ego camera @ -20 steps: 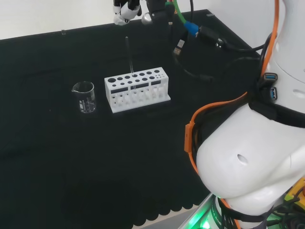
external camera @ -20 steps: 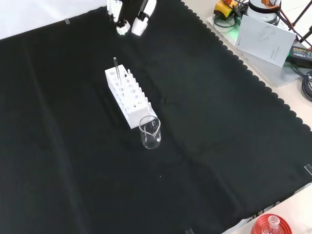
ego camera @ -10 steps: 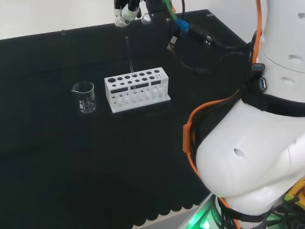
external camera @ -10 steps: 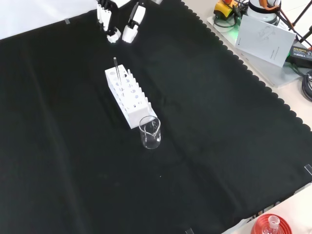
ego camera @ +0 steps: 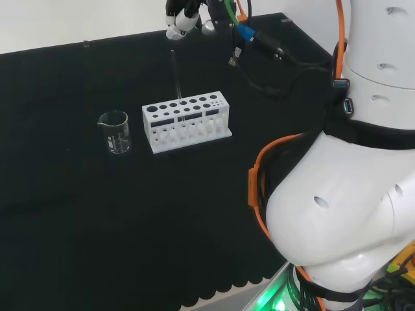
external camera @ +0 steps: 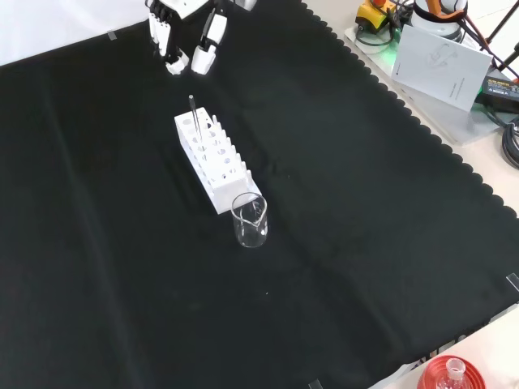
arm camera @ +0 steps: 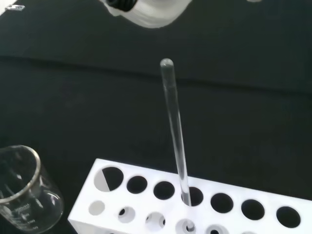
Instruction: Take the glass rod from the white test tube rack.
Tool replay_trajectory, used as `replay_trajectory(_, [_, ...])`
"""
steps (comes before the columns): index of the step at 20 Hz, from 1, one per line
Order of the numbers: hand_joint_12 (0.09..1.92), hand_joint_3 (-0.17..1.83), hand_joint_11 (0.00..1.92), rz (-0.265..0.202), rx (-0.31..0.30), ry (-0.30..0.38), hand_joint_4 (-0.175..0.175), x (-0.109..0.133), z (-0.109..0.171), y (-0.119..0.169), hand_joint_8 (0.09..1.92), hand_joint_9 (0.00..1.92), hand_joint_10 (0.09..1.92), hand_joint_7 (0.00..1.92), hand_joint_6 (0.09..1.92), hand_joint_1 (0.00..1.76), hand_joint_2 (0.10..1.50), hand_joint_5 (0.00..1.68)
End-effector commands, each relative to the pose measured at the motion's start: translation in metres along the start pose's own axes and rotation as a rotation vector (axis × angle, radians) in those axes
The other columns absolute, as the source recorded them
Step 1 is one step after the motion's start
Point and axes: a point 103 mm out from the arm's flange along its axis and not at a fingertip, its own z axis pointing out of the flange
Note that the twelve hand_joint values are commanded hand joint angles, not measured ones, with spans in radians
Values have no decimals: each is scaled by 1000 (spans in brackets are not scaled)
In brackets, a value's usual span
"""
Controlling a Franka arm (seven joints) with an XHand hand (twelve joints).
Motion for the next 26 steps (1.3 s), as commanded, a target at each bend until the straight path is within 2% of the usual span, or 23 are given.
replay_trajectory(1, [1011, -175, 1095, -4, 35, -5, -175, -6, 10, 4, 652, 1199, 458, 1072, 879, 1070, 960, 848])
replay_trajectory(11, [1148, -175, 913, 8, 58, -2, -163, -14, 25, 6, 733, 1041, 607, 945, 948, 1036, 948, 665])
replay_trajectory(18, [1163, -175, 893, 3, 75, 2, -170, -13, 31, 6, 737, 1031, 626, 950, 938, 1033, 946, 699])
replay_trajectory(26, [1166, -175, 900, -25, 111, -1, -172, 2, 49, 12, 736, 1039, 633, 969, 929, 1028, 948, 733])
